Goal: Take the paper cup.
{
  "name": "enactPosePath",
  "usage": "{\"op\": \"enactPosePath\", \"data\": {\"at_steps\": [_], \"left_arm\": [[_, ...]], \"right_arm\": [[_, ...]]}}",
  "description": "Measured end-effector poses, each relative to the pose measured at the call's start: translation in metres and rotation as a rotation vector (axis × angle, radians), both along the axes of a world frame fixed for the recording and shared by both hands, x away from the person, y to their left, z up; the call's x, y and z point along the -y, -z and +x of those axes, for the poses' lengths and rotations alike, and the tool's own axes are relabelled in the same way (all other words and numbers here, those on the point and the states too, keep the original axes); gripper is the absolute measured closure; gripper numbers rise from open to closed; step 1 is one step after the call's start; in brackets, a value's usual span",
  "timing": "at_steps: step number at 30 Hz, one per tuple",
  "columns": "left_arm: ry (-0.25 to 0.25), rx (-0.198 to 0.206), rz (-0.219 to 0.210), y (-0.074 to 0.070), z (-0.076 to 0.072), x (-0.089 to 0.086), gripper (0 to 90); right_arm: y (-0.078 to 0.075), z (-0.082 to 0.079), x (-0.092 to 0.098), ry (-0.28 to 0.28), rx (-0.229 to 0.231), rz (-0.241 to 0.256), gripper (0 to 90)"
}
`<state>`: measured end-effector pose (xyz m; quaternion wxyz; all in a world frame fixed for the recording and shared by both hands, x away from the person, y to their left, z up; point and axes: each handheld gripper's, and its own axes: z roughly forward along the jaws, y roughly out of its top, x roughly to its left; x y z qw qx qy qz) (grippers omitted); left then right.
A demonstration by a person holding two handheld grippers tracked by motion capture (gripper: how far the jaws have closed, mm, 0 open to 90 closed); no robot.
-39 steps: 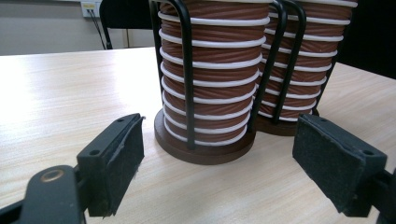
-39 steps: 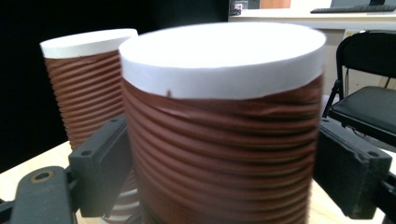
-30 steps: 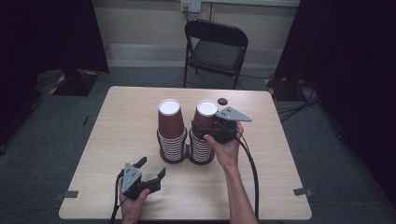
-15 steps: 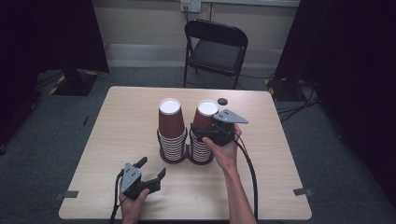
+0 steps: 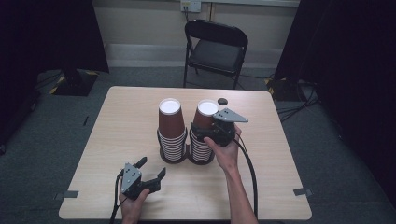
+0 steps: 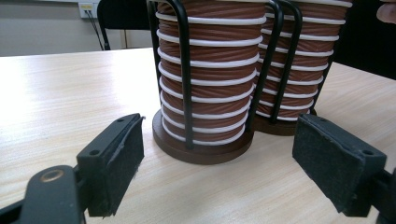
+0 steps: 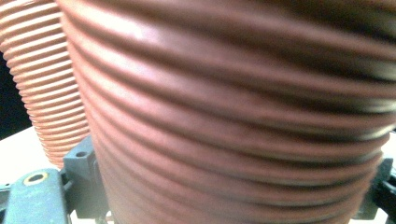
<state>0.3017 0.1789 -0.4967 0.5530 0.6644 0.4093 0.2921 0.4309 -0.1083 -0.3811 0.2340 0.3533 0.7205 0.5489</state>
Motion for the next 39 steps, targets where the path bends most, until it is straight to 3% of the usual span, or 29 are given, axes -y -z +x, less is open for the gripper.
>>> {"op": "enactPosePath", "data": {"at_steps": [17, 28, 33, 39], "left_arm": [[0.003, -0.004, 0.005, 0.000, 0.000, 0.001, 16.4], [-0.003, -0.002, 0.006, 0.000, 0.000, 0.001, 16.5], [0.001, -0.002, 0.008, 0.000, 0.000, 0.001, 16.6], [0.002, -0.002, 0.002, 0.000, 0.000, 0.000, 16.6]], "right_arm": [[-0.003, -0.001, 0.000, -0.004, 0.002, 0.001, 12.0], [-0.016, -0.003, 0.001, -0.024, 0.017, 0.012, 12.4], [-0.023, -0.003, 0.004, -0.034, 0.029, 0.046, 12.5], [-0.028, -0.004, 0.004, -0.042, 0.034, 0.036, 12.5]]}}
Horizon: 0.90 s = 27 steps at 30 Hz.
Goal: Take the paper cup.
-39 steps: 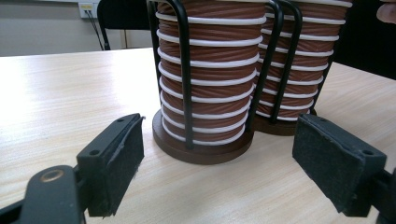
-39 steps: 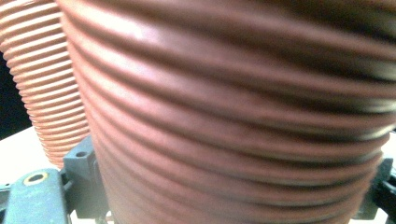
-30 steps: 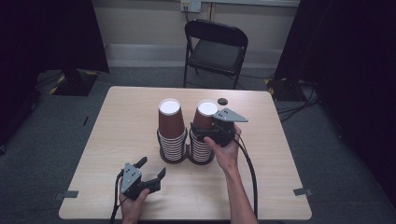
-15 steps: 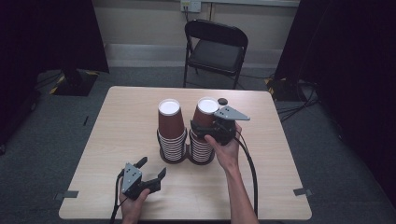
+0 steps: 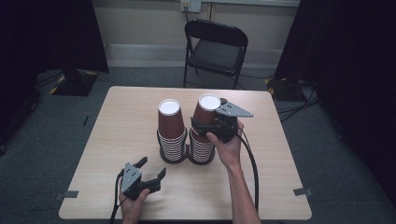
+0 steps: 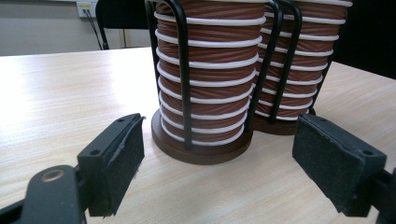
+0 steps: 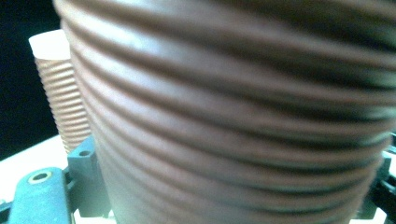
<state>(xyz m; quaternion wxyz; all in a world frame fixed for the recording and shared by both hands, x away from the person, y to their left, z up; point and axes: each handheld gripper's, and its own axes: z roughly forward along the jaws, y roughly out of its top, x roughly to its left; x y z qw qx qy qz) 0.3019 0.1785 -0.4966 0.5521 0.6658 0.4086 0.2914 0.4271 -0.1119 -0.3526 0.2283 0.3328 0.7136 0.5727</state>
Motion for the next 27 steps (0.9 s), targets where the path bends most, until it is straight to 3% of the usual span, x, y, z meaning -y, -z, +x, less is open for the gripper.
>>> {"op": "enactPosePath", "data": {"at_steps": [8, 27], "left_arm": [[-0.001, 0.002, 0.002, 0.000, 0.000, 0.001, 16.6], [0.005, 0.001, 0.005, 0.000, 0.000, 0.001, 16.9]], "right_arm": [[-0.009, -0.001, 0.001, -0.009, 0.032, 0.022, 12.5], [-0.022, -0.003, 0.006, -0.007, 0.049, 0.043, 12.7]]}}
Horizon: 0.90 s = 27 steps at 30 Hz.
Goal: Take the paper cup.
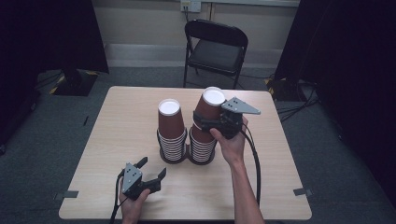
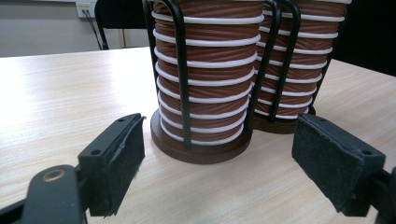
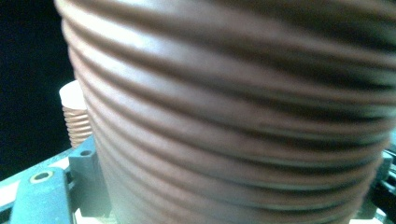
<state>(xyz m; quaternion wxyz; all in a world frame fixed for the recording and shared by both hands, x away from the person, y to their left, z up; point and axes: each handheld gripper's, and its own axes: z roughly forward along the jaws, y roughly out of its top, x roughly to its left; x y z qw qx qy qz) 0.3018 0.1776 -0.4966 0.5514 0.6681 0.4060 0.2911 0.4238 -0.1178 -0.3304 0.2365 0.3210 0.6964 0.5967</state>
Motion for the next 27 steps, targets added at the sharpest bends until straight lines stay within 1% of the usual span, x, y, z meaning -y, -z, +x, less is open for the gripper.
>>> {"op": "enactPosePath", "data": {"at_steps": [2, 3, 9, 11, 12, 14, 19, 20, 22, 26, 27], "left_arm": [[0.000, 0.000, 0.000, 0.000, 0.000, 0.000, 16.9], [0.000, 0.000, 0.000, 0.000, 0.000, 0.000, 16.9], [0.000, -0.002, 0.001, 0.000, 0.000, 0.000, 17.0], [0.000, -0.003, -0.001, 0.000, 0.000, 0.000, 17.1], [0.000, -0.003, -0.002, 0.000, 0.000, 0.000, 17.1], [-0.001, -0.003, -0.001, 0.000, 0.000, 0.000, 17.1], [0.001, -0.003, 0.002, 0.000, 0.000, 0.000, 17.1], [0.000, -0.002, -0.001, 0.000, 0.000, 0.000, 17.1], [0.000, -0.003, 0.000, 0.000, 0.000, 0.000, 17.2], [0.002, -0.007, 0.003, 0.000, 0.001, 0.000, 17.3], [-0.002, -0.014, -0.003, 0.000, 0.001, 0.000, 18.1]], "right_arm": [[-0.002, 0.000, -0.001, 0.001, 0.012, -0.010, 12.8], [-0.003, -0.001, -0.001, 0.004, 0.012, 0.001, 12.8], [-0.005, -0.001, 0.002, 0.018, 0.023, 0.014, 12.8], [-0.007, -0.001, 0.004, 0.054, 0.022, 0.016, 12.9], [-0.008, -0.001, 0.005, 0.057, 0.018, 0.027, 12.9], [-0.009, -0.001, 0.007, 0.053, 0.016, 0.040, 12.9], [-0.015, -0.003, 0.009, 0.043, 0.024, 0.043, 13.0], [-0.019, -0.004, 0.011, 0.047, 0.026, 0.059, 13.1], [-0.022, -0.005, 0.015, 0.047, 0.025, 0.073, 13.1], [-0.023, -0.007, 0.020, 0.055, 0.020, 0.078, 13.2], [-0.023, -0.008, 0.024, 0.054, 0.012, 0.098, 13.3]]}}
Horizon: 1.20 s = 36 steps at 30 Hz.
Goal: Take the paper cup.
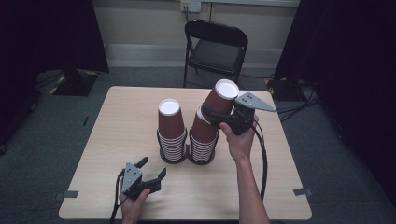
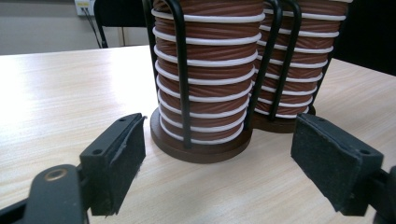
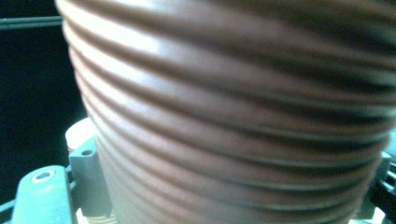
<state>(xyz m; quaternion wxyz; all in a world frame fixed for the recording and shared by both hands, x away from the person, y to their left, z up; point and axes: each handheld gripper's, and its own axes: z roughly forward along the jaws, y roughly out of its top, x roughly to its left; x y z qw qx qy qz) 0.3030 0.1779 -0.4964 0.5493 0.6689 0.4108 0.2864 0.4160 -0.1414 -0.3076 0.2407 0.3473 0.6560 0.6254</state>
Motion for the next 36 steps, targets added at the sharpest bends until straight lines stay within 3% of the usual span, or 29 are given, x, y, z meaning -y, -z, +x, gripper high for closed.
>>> {"op": "enactPosePath", "data": {"at_steps": [4, 11, 14, 26, 36], "left_arm": [[-0.001, -0.006, -0.006, 0.000, 0.001, -0.001, 18.3], [0.003, 0.000, 0.003, 0.000, 0.000, 0.000, 18.2], [0.002, 0.001, 0.006, 0.000, 0.000, 0.001, 18.2], [-0.001, 0.006, 0.004, 0.000, -0.001, 0.000, 18.2], [-0.002, 0.006, 0.006, 0.000, -0.001, 0.001, 18.2]], "right_arm": [[0.001, -0.002, 0.008, 0.013, -0.013, 0.029, 13.4], [-0.001, -0.007, 0.020, 0.029, -0.012, 0.036, 13.6], [0.000, -0.010, 0.026, 0.068, -0.016, 0.025, 13.7], [0.004, -0.018, 0.047, 0.071, -0.050, 0.056, 14.0], [0.018, -0.022, 0.064, 0.098, -0.095, 0.066, 14.2]]}}
